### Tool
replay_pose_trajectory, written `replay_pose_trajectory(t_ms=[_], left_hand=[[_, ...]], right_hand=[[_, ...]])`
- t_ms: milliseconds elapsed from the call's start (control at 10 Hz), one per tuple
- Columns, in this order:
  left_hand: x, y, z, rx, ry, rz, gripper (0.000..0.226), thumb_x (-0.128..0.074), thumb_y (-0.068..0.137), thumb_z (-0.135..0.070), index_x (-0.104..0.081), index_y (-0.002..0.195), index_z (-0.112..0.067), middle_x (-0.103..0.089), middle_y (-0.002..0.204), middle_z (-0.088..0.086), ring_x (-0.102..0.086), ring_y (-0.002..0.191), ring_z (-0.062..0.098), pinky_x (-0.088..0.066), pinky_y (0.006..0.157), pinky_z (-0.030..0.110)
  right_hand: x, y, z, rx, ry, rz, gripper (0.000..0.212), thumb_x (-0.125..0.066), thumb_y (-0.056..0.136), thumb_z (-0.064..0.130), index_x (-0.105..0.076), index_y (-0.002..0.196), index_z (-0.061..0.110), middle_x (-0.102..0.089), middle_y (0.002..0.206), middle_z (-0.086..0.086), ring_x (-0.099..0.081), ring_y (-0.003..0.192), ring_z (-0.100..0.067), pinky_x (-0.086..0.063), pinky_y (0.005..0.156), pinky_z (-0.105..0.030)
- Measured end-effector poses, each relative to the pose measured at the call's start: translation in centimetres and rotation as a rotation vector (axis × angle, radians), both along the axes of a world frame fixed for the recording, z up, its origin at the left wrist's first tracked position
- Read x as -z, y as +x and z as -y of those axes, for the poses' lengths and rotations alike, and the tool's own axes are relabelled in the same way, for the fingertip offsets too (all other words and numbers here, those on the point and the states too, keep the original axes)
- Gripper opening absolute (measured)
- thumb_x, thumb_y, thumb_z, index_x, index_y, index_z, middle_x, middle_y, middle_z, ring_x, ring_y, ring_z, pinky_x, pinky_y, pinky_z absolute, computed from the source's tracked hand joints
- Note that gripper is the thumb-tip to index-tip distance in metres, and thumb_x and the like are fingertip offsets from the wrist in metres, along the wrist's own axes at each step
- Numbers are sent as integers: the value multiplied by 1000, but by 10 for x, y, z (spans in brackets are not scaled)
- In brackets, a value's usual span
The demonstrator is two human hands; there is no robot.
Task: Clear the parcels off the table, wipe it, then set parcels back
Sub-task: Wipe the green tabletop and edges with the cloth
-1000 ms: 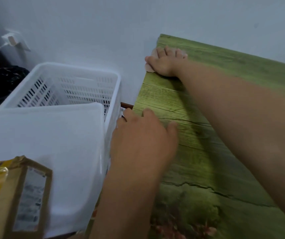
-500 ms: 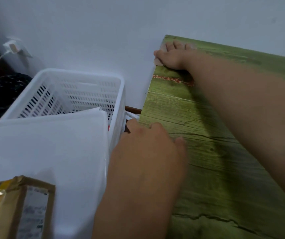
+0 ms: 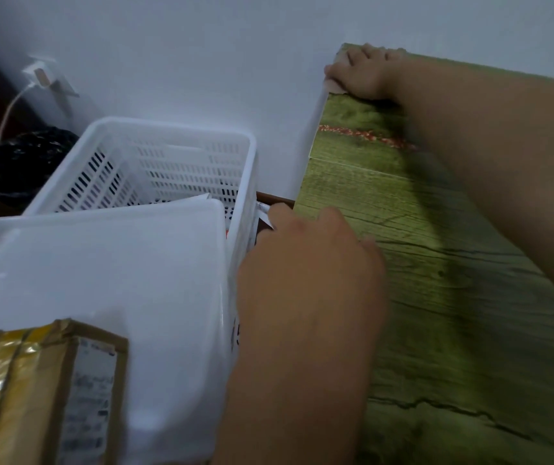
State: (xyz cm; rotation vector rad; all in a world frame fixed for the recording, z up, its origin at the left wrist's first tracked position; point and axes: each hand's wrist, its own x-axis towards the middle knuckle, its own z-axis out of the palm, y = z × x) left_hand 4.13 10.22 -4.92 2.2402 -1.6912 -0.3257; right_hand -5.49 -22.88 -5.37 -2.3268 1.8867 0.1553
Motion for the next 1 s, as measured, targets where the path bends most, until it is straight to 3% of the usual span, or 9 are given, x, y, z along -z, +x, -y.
replay_pose_trajectory(t_ms=[200,300,400,500,600,800,1000], left_hand=[[0,-9,-8,8,-44,-9,27,-48,89,-54,-45,98,-28,-46,92,0,-50,77,23,-48,67,39],[-3,-12,-13,33,11,33,32,-50,89,-52,-44,107,-25,-44,99,5,-48,82,26,-46,70,41],[-7,-13,-16,80,92,71,41,-46,93,-52,-42,120,-21,-45,118,14,-49,97,31,-42,76,41],[-12,-14,-20,151,182,105,48,-38,99,-49,-35,133,-15,-34,139,19,-44,119,32,-37,83,39],[-13,-16,-22,149,208,95,54,-36,100,-48,-32,140,-12,-27,149,24,-38,129,36,-38,97,43],[-6,-21,-25,123,177,47,63,-34,100,-45,-24,148,-5,-8,158,29,-15,145,42,-18,116,48],[-2,-23,-35,179,125,95,64,-27,102,-43,-16,155,-9,-2,162,21,-1,149,35,-3,119,49]], right_hand=[[-8,1,-11,-2,-3,-40,100,-2,68,86,-13,155,37,-7,165,-6,-5,151,-34,-6,117,-61],[-4,-6,-4,-50,-2,-91,115,6,58,91,-10,156,33,-4,166,-4,-3,152,-29,-3,118,-60],[2,-8,-12,-13,-36,-24,120,7,57,93,-8,157,29,-2,166,-2,0,152,-25,-2,120,-55],[-6,-8,-51,30,14,4,107,-2,70,84,-5,158,23,-1,166,-6,2,152,-26,1,121,-52],[-7,-13,-79,64,22,2,86,-12,90,75,-2,158,23,4,166,-6,5,152,-27,5,121,-50],[-7,-17,-127,69,35,18,84,-16,92,73,1,158,24,9,165,-2,10,151,-30,7,120,-51],[-10,-23,-185,90,72,52,80,-16,94,72,4,158,28,14,165,2,14,150,-30,10,118,-51]])
